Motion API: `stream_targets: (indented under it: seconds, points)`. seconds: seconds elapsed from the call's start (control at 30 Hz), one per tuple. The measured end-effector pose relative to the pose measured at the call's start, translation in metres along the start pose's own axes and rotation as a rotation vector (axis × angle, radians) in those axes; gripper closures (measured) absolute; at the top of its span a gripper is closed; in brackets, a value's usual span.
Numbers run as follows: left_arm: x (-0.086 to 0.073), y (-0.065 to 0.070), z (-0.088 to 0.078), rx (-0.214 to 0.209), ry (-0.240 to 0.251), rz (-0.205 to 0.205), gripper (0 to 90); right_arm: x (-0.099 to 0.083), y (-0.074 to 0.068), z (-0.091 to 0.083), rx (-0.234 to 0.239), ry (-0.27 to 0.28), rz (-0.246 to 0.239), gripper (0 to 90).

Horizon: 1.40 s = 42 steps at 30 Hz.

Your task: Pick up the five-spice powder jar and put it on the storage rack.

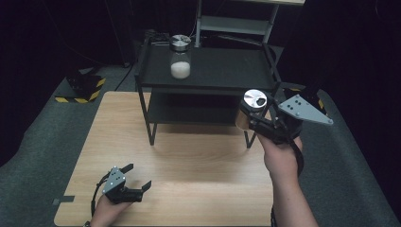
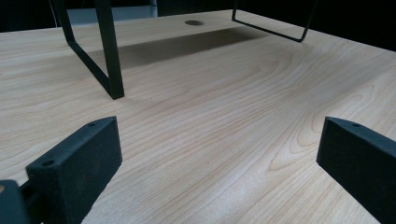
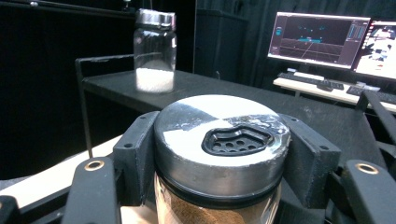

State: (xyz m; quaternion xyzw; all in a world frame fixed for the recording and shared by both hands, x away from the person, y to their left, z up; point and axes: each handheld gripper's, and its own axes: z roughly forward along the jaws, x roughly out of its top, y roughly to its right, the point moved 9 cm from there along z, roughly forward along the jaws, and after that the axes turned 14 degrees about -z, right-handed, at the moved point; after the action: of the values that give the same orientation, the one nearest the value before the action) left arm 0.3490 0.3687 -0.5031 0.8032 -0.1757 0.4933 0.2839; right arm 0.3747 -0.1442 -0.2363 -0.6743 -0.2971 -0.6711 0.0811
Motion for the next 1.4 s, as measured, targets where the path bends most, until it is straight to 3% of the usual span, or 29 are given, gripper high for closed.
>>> stream_targets:
  seconds: [0.5, 1.4]
  points:
    - [0.000, -0.001, 0.000, -0.004, 0.001, -0.004, 0.2, 0.027, 0.023, 0.023, -0.038, -0.003, 0.015, 35.3]
    - [0.000, -0.003, -0.001, -0.014, 0.005, -0.013, 0.2, 0.056, 0.038, 0.083, -0.093, -0.060, 0.013, 35.2]
